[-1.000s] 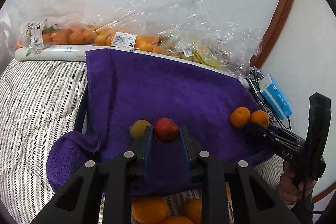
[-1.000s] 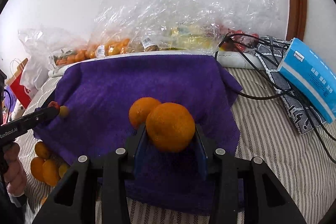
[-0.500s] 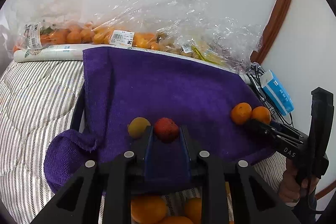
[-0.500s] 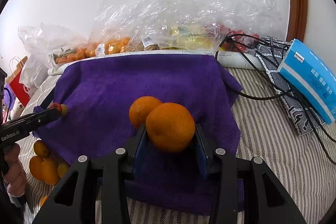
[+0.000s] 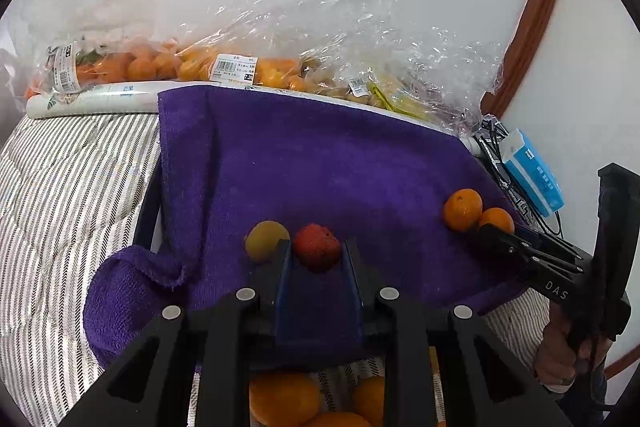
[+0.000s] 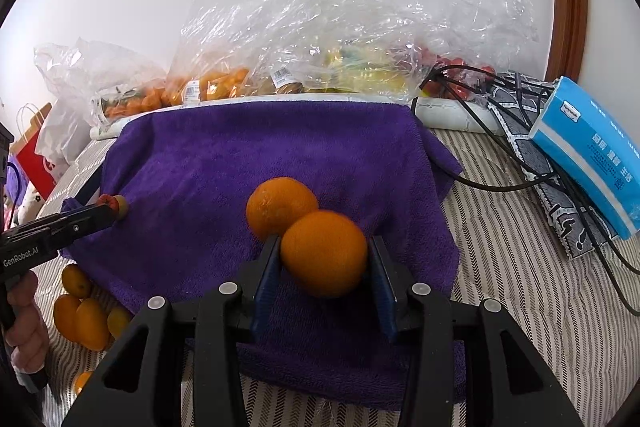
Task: Organize fruits
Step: 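Open the left tool to release the red fruit on the towel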
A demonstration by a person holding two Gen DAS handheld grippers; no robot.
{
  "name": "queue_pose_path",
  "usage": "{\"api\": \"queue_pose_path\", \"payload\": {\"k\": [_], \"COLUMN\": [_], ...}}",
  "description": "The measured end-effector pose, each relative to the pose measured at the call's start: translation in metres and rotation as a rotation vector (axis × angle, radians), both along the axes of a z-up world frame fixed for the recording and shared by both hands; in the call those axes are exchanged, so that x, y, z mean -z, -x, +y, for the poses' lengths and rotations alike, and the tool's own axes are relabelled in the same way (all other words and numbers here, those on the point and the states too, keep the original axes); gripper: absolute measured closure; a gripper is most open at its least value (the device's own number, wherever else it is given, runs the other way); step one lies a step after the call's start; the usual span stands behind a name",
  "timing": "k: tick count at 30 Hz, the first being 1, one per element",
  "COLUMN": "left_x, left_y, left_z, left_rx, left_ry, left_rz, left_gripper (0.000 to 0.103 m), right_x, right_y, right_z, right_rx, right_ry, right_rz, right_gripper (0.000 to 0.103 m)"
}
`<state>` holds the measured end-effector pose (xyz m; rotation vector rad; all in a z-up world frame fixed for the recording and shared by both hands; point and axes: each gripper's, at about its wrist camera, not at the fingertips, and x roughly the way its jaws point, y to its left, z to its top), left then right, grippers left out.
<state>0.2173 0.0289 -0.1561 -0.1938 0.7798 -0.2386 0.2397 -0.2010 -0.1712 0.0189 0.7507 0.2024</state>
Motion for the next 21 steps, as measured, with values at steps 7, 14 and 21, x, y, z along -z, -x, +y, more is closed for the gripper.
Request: {"api": "queue_pose_path", "payload": {"k": [7, 14, 21], "left_x": [-0.001, -0.007, -0.017], "left_y": [0.000, 0.006, 0.017], "left_z": [-0.001, -0.005, -0.013], "left_rx": [0.009, 0.027, 0.041], "left_ry": [0.002, 0.001, -0.006], "left_rz": [0.004, -0.020, -0.070], "left_gripper": [0.078, 0.060, 0.054], "right_x": [-0.001, -0.010, -0.018], "right_y": [0.003, 0.011, 0.019], "right_z": [0.002, 0.002, 0.001], "right_rx": [-0.003, 0.000, 0.009], "right_ry": [0.021, 0.010, -0.011], "right_rz": [-0.011, -0.067, -0.121], "right_gripper": [0.060, 0.049, 0.039]}}
